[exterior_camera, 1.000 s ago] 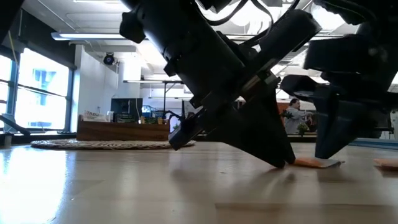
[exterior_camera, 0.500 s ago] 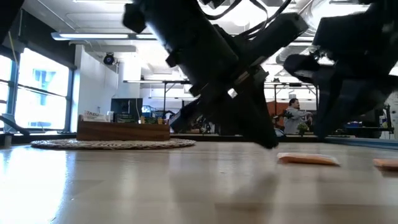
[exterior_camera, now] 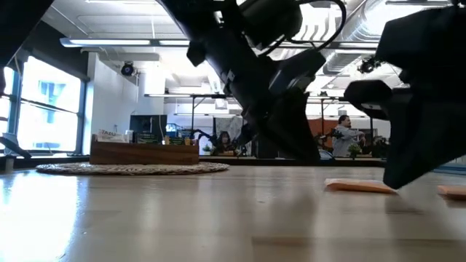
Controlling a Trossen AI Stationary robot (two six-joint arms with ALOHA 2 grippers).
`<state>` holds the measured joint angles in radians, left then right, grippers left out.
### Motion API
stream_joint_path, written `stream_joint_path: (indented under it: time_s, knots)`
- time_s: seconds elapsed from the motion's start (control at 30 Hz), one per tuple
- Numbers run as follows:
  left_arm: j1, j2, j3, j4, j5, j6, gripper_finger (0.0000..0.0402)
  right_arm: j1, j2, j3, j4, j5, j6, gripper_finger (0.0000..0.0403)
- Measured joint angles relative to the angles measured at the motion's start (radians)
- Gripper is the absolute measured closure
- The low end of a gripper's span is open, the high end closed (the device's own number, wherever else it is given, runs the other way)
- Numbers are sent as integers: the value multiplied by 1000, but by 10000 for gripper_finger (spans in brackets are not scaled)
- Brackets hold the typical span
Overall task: Pick & Place Tea
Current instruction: Put the orange tea bag into the left section of the wooden organizer
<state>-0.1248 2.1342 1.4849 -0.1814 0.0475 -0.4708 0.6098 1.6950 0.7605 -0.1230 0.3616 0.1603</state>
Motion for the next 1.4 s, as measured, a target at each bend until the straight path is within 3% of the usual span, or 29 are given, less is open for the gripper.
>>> stream_joint_path:
  time_s: [0.17, 0.43, 0.9, 1.17, 1.4]
  knots:
    - [44, 0, 0, 31, -1, 151, 278, -10, 11, -12, -21, -21, 15, 402]
    - [87, 55, 4, 179, 78, 205, 217, -34, 9, -58, -19, -22, -59, 401]
    - [98, 82, 1, 185, 265, -19, 213, -40, 10, -70, -6, -18, -101, 401]
    - [99, 91, 1, 186, 264, -67, 213, -41, 13, -72, 12, -5, -124, 402]
    - [100, 66, 10, 175, 162, -88, 213, -39, 13, -72, 13, -27, -88, 402]
